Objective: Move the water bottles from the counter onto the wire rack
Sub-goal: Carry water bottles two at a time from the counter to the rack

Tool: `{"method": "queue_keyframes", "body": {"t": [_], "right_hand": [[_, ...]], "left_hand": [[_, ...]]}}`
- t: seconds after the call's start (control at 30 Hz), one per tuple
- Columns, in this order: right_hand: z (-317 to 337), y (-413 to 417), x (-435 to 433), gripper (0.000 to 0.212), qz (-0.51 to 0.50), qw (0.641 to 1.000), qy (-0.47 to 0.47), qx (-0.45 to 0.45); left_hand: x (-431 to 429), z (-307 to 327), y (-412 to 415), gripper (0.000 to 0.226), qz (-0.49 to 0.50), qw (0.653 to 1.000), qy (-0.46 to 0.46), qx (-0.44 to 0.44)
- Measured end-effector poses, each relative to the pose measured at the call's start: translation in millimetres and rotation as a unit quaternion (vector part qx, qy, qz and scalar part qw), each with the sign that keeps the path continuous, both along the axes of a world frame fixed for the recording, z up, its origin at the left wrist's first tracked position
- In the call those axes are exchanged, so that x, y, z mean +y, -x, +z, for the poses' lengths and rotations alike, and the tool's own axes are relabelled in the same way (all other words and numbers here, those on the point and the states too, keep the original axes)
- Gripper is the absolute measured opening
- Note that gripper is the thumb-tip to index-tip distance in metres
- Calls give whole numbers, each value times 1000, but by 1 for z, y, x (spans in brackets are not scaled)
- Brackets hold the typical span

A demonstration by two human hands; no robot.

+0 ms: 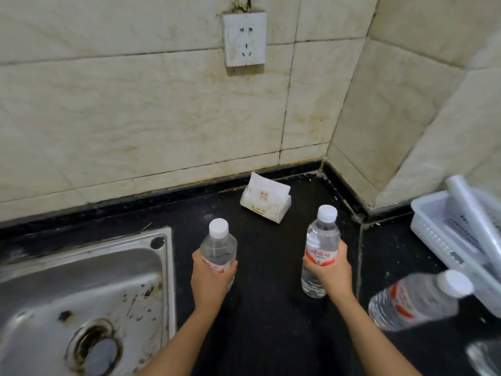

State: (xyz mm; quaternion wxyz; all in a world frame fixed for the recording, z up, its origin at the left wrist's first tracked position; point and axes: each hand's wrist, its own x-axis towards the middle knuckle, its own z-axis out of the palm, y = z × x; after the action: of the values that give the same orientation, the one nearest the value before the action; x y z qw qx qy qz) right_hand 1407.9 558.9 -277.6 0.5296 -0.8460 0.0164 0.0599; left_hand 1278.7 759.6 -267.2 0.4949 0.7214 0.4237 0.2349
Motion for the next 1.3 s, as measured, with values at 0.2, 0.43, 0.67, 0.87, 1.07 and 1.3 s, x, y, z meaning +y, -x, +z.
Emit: {"method": "queue_keyframes", "body": {"t": [0.2, 0.43, 0.67, 0.87, 1.07, 1.3], "right_hand": [[3, 77, -16, 67, -39, 999, -3, -7], [20, 181, -27, 65, -125, 992, -2, 17], [36, 288, -59, 37, -196, 980, -17, 40], [41, 370, -99, 51, -335, 941, 1, 40], [46, 468, -135, 54, -466, 884, 7, 26], [48, 594, -162, 56, -568, 823, 16, 16]], "left_hand": [[-6, 4, 18, 67, -125, 992, -14, 18], [-3, 9, 71, 65, -270, 962, -19, 15], [-45, 25, 114, 65, -463, 885, -35, 43], [-103, 34, 128, 67, -565, 825, -6, 23], [-174, 34, 174, 65, -682, 731, 13, 21], [-252, 38, 260, 62, -781, 624, 7, 28]]}}
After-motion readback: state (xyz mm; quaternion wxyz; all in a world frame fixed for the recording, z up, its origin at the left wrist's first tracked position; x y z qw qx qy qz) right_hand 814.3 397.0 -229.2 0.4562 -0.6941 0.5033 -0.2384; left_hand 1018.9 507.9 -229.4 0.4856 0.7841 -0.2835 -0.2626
